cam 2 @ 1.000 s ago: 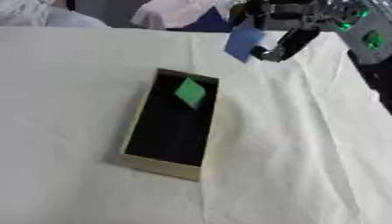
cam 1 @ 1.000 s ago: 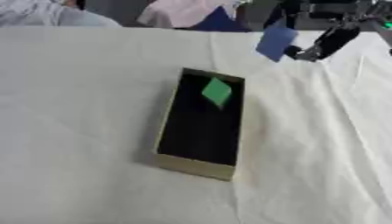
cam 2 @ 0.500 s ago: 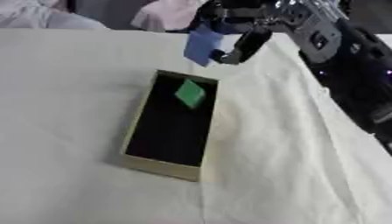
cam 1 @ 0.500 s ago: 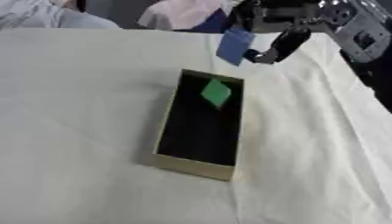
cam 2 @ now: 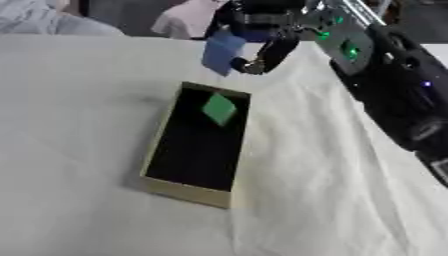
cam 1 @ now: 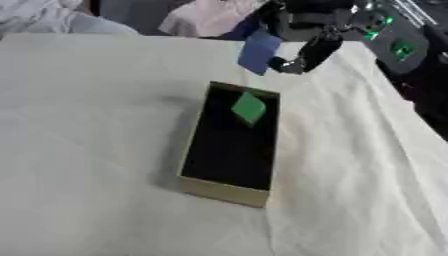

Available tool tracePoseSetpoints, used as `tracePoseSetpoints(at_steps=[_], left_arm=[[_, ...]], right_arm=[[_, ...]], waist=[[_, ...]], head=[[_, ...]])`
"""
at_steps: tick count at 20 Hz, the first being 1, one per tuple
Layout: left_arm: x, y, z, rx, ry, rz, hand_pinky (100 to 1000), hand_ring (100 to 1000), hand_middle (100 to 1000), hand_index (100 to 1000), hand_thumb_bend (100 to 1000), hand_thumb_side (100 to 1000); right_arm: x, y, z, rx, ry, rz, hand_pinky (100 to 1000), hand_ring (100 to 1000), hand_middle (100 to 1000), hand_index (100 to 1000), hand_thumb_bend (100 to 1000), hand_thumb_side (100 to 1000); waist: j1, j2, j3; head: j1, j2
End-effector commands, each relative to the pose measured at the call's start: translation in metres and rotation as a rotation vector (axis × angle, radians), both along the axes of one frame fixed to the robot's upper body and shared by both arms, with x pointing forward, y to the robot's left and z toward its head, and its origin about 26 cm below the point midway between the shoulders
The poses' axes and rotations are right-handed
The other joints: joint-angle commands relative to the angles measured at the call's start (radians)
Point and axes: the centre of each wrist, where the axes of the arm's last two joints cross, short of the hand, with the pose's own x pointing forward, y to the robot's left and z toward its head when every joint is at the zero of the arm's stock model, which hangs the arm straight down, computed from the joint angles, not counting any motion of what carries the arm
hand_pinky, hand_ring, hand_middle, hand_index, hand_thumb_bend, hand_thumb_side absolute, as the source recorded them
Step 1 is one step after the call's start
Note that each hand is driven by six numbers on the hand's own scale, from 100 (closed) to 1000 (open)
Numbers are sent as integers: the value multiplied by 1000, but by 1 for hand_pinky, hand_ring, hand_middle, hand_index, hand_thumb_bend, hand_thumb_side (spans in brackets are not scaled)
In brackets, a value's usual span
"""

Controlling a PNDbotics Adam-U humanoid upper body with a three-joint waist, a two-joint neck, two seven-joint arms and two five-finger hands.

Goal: Pick up objects on the table and place them in the box.

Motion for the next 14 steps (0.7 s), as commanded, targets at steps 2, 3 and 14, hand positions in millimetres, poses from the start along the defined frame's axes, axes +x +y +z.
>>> tracePoseSetpoints(at_steps=[2, 3, 14], left_arm=[[-2, 2, 11, 37, -26, -3, 729, 788, 763, 876, 299, 886], [-2, 2, 11, 36, -25, -5, 729, 788, 763, 876, 298, 886], [-3, 2, 9, 39, -17, -5, 728, 788, 763, 872, 294, 890]], right_arm=[[3, -6, 17, -35, -45, 3, 657, 535, 421, 523, 100, 100], [3, -3, 17, -35, -41, 18, 664, 536, 407, 503, 100, 100], [17, 18, 7, -30, 119, 50, 790, 621, 377, 480, 100, 322]], waist=[[0, -19, 2], [-1, -20, 3], [-2, -18, 10]], head=[[-2, 5], [-3, 5], [-11, 5]])
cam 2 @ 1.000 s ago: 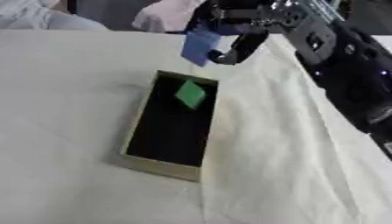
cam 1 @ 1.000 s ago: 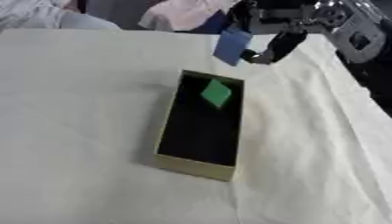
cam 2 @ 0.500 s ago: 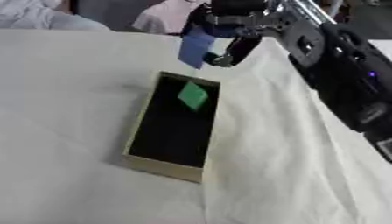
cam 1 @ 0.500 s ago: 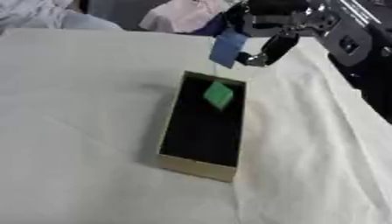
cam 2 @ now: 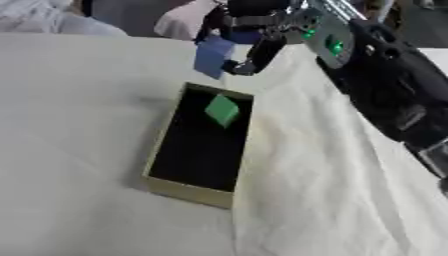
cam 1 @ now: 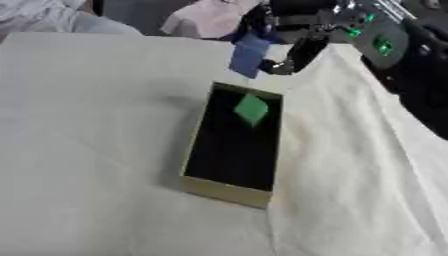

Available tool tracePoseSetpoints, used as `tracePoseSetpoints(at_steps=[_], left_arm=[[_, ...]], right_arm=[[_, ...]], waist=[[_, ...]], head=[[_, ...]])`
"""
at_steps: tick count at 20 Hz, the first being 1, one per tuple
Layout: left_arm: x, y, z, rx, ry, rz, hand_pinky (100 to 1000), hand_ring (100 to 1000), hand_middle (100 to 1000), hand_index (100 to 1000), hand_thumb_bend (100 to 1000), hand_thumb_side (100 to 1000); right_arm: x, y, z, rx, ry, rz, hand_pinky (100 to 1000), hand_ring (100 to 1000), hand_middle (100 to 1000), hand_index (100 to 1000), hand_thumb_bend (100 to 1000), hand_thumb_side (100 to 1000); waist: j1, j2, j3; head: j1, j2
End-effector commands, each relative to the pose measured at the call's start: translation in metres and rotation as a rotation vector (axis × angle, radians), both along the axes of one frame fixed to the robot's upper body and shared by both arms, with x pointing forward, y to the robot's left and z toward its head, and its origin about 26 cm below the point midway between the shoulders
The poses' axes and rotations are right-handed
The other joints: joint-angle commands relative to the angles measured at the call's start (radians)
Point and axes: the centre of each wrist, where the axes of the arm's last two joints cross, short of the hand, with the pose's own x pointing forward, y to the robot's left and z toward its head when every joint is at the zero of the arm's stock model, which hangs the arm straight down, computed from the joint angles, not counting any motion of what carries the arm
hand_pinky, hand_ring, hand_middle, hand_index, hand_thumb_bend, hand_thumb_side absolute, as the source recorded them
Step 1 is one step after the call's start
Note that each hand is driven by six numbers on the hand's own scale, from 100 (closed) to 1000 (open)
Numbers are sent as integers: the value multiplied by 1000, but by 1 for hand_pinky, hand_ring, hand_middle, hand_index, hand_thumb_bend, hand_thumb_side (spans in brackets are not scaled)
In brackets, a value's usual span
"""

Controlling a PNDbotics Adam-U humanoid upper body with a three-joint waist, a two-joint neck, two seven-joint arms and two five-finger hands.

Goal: Pick up objects on the table and place them in the box.

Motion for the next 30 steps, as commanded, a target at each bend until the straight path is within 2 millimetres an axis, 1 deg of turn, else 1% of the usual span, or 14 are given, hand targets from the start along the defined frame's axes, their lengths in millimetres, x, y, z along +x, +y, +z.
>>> tracePoseSetpoints(at_steps=[1, 3, 5, 6, 7, 8, 10, 13, 18, 19, 20, 22, 26, 30], left_arm=[[-3, 1, 9, 31, -19, -6, 727, 788, 763, 872, 293, 892], [-2, 1, 9, 32, -19, -8, 727, 788, 763, 872, 293, 891], [-2, 1, 10, 33, -22, -8, 727, 788, 763, 872, 293, 891], [-2, 1, 10, 33, -23, -8, 727, 788, 763, 872, 292, 891], [-2, 1, 10, 33, -23, -8, 727, 788, 763, 872, 292, 892], [-2, 1, 10, 33, -24, -9, 727, 788, 763, 872, 292, 893], [-2, 1, 10, 32, -25, -8, 726, 788, 763, 872, 292, 891], [-2, 1, 10, 31, -27, -4, 726, 788, 763, 872, 292, 890], [-1, 0, 11, 26, -31, -6, 726, 788, 763, 872, 293, 889], [-1, 0, 11, 26, -31, -7, 726, 788, 763, 872, 292, 889], [-1, 0, 11, 25, -31, -7, 726, 788, 763, 872, 290, 891], [-1, 0, 10, 24, -30, -9, 726, 788, 763, 873, 290, 891], [-1, -1, 11, 21, -32, -10, 726, 788, 763, 873, 290, 891], [-1, -1, 11, 18, -34, -10, 725, 788, 762, 873, 292, 890]], right_arm=[[5, 0, 7, -2, 59, 7, 802, 626, 366, 475, 100, 398], [7, 0, 4, -3, 118, -12, 791, 623, 367, 473, 100, 441], [6, 0, 5, -19, 151, -17, 791, 633, 379, 483, 100, 426], [5, 0, 7, -36, 157, -13, 795, 642, 393, 486, 100, 452], [4, 1, 9, -53, 159, -8, 803, 660, 413, 500, 100, 504], [3, 1, 11, -70, 161, 0, 808, 666, 419, 507, 100, 520], [3, 1, 11, -121, 178, 19, 855, 753, 490, 583, 100, 687], [2, -10, 8, -215, 183, 5, 905, 835, 609, 708, 100, 790], [6, -13, -6, -326, 169, -29, 935, 902, 738, 757, 100, 815], [8, -13, -10, -352, 170, -39, 938, 909, 756, 760, 100, 794], [11, -15, -14, -382, 173, -61, 940, 916, 767, 763, 100, 726], [16, -14, -25, -441, 182, -105, 941, 921, 781, 763, 112, 703], [27, -10, -45, -503, 216, -129, 937, 917, 794, 772, 111, 725], [33, -13, -54, -519, 231, -139, 941, 925, 813, 806, 117, 807]], waist=[[3, -13, 0], [3, -10, 1], [4, -6, 1], [5, -4, 1], [5, -3, 1], [5, -1, 1], [5, 0, 2], [5, 2, 2], [4, 5, 3], [3, 6, 3], [4, 7, 3], [5, 8, 4], [11, 11, 7], [14, 12, 6]], head=[[-6, 5], [-7, 5], [-7, 5], [-7, 5], [-7, 5], [-7, 5], [-8, 5], [-7, 5], [-9, 5], [-11, 5], [-11, 5], [-14, 5], [-17, 5], [-19, 5]])
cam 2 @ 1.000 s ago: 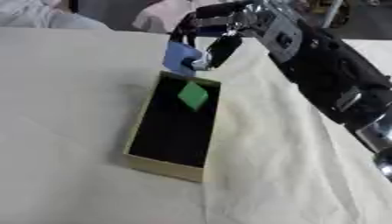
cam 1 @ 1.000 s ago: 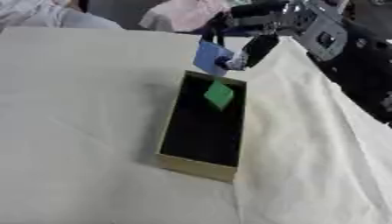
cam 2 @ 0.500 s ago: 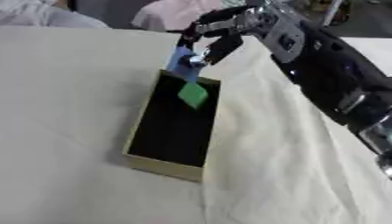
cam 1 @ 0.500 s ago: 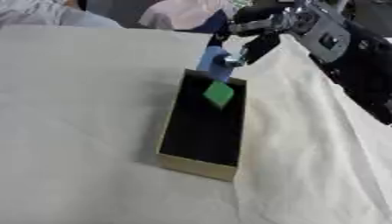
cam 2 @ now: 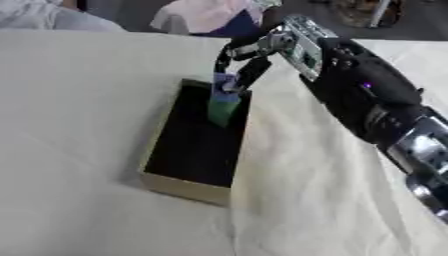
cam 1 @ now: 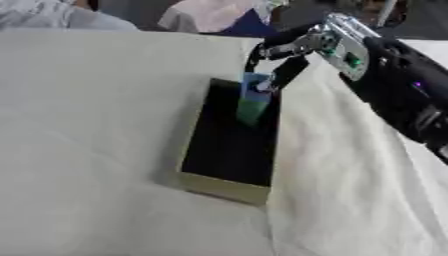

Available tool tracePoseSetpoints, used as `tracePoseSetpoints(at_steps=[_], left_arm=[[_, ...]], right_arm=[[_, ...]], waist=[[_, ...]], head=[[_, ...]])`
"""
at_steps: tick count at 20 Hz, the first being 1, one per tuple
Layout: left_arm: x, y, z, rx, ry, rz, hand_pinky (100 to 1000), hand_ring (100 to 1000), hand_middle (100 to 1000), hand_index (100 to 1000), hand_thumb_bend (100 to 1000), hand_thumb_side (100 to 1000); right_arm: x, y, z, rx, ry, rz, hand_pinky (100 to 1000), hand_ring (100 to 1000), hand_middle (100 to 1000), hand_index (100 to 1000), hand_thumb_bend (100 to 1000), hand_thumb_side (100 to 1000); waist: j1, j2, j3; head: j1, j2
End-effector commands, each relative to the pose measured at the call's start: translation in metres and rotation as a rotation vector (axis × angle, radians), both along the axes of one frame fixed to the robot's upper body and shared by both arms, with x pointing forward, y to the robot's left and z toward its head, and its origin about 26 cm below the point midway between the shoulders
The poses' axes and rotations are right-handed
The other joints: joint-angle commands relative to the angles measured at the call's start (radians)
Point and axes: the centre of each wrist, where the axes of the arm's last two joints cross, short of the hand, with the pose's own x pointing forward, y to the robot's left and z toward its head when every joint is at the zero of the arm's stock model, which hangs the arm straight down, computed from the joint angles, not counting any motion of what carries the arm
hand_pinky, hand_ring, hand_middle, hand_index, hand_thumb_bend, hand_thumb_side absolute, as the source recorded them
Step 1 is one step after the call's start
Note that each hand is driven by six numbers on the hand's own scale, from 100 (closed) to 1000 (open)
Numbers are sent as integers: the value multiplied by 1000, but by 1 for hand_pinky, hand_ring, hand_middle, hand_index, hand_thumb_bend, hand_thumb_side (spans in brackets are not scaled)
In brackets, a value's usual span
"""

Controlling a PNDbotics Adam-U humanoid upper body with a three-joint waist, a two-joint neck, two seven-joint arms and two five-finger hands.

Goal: Pick up objects on the table and place them in the box.

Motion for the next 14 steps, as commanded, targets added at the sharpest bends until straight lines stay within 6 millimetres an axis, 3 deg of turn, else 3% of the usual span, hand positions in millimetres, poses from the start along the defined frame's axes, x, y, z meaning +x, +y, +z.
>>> tracePoseSetpoints(at_steps=[1, 9, 10, 13, 14], left_arm=[[-1, -1, 10, 16, -34, -9, 725, 788, 762, 873, 292, 890], [-1, -1, 10, 15, -35, -7, 725, 788, 762, 873, 292, 889], [-1, -1, 10, 14, -35, -7, 725, 788, 762, 873, 293, 889], [-1, 0, 10, 14, -35, -6, 725, 788, 762, 873, 294, 888], [-1, 0, 10, 14, -35, -6, 725, 788, 762, 873, 295, 887]], right_arm=[[5, -12, -6, -220, 98, 160, 942, 925, 813, 807, 117, 807], [8, -17, -8, -241, 91, 152, 954, 940, 829, 863, 148, 877], [8, -17, -7, -240, 86, 154, 961, 943, 827, 880, 204, 922], [6, -13, 6, -229, 45, 171, 966, 948, 830, 878, 246, 922], [4, -12, 10, -226, 32, 176, 975, 953, 838, 884, 306, 904]], waist=[[7, -9, -2], [9, -9, -3], [9, -10, -4], [8, -11, -6], [7, -12, -6]], head=[[-3, 5], [-2, 5], [-2, 5], [-1, 5], [-1, 5]])
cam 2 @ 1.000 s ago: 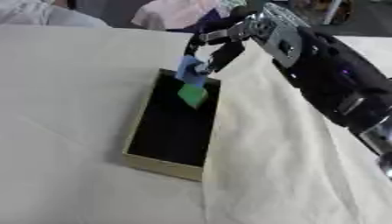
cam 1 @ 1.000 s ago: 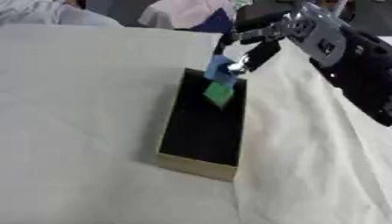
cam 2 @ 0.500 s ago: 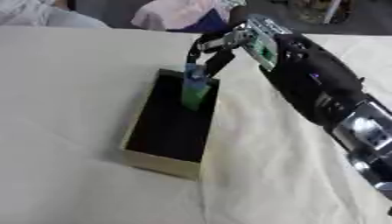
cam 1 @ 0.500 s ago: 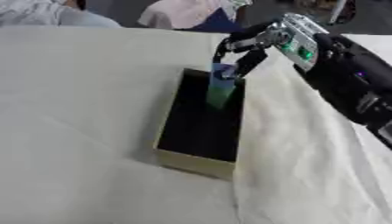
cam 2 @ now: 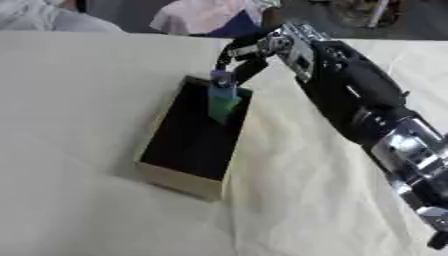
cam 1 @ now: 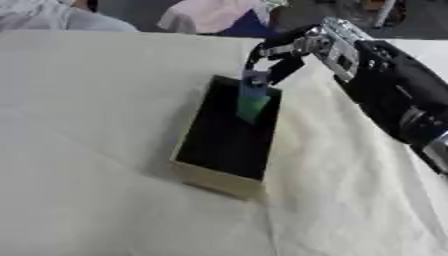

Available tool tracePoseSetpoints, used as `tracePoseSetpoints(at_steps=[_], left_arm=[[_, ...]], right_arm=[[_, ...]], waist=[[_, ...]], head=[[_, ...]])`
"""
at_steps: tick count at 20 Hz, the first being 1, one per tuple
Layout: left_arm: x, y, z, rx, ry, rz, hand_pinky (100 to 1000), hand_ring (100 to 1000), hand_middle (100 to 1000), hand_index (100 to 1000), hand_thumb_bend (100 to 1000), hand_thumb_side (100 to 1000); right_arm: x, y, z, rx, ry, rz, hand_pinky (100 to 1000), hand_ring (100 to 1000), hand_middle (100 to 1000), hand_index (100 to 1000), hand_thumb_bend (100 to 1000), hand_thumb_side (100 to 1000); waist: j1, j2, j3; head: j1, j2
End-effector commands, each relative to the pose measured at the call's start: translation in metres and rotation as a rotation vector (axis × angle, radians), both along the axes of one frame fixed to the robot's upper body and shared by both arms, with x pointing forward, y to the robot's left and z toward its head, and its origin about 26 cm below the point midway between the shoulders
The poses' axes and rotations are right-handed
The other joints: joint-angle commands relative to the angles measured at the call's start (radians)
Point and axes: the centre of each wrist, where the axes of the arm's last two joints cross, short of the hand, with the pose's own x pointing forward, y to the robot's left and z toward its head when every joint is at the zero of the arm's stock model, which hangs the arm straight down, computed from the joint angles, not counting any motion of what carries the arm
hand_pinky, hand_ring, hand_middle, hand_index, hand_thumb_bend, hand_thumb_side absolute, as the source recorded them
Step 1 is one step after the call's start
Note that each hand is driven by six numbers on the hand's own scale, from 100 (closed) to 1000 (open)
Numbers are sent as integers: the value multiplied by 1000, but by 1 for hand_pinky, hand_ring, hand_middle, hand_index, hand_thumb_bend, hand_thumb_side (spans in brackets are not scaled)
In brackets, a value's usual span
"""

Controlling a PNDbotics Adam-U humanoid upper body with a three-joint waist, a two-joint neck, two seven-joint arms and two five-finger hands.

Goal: Pick up objects on the table and place them in the box.

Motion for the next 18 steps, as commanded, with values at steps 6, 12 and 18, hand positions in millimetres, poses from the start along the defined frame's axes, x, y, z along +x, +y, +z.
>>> tracePoseSetpoints(at_steps=[6, 12, 18], left_arm=[[-2, 0, 10, 16, -32, -2, 725, 787, 762, 874, 295, 884], [-2, 1, 9, 15, -27, 3, 725, 787, 762, 874, 296, 885], [-2, 1, 9, 14, -27, 6, 725, 787, 762, 874, 299, 882]], right_arm=[[-9, 2, 41, -257, -23, 230, 1000, 963, 897, 977, 306, 684], [-21, 15, 62, -207, -79, 267, 1000, 947, 893, 971, 282, 624], [-36, 10, 82, -147, -138, 226, 1000, 958, 891, 974, 308, 570]], waist=[[4, -15, -2], [3, -19, -7], [2, -26, -15]], head=[[1, 5], [1, 5], [1, 5]])
